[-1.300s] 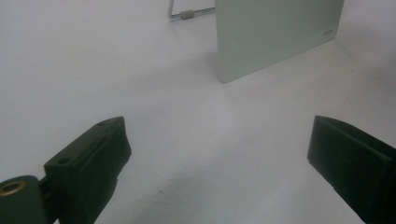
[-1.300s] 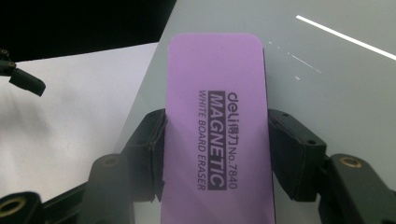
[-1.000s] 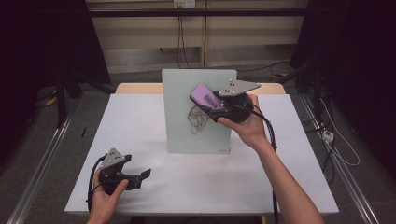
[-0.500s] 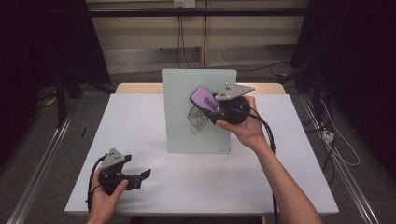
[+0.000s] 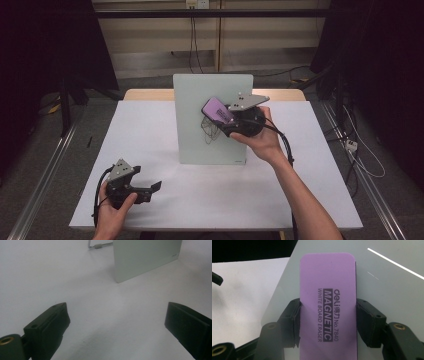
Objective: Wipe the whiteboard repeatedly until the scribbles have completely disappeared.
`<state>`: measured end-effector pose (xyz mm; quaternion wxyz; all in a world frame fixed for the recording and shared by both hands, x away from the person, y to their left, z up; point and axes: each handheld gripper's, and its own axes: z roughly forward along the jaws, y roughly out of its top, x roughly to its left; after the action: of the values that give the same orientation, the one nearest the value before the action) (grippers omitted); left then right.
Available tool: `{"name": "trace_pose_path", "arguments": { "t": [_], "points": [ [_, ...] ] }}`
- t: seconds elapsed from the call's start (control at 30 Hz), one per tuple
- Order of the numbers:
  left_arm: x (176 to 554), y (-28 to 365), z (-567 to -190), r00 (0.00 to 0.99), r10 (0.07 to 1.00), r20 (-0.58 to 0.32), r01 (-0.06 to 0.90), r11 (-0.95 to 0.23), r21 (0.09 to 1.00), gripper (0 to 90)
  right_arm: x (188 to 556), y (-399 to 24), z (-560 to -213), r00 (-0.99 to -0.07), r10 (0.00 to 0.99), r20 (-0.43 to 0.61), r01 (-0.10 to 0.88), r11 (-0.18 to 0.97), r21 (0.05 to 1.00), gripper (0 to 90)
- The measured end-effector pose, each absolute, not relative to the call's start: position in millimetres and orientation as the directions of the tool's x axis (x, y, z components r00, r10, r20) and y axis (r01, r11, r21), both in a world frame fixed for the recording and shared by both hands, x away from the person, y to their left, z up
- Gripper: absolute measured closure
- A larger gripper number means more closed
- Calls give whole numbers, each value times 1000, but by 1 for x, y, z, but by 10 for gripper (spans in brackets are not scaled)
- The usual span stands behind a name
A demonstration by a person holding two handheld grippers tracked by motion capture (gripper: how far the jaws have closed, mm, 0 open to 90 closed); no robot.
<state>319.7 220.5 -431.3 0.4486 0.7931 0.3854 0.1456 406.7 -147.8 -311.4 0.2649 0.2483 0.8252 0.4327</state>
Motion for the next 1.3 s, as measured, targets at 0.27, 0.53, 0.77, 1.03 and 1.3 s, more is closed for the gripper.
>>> {"name": "trace_pose_path", "arguments": {
  "t": [0.27,0.53,0.77,1.03,1.3],
  "points": [
    [320,220,-432,660,742,-115,481,-301,824,54,406,-144,-321,-756,626,-192,200,500,842,419],
    [320,221,-431,658,745,-111,481,-302,823,54,405,-141,-329,-769,617,-165,213,491,845,419],
    [320,221,-431,659,744,-112,478,-300,825,54,404,-140,-328,-769,615,-177,212,506,836,419],
    [319,221,-431,662,742,-111,478,-303,825,54,408,-151,-306,-728,660,-188,204,471,858,419],
    [319,221,-431,663,740,-109,478,-307,823,54,408,-150,-308,-725,662,-190,202,468,860,418]
  ]
}}
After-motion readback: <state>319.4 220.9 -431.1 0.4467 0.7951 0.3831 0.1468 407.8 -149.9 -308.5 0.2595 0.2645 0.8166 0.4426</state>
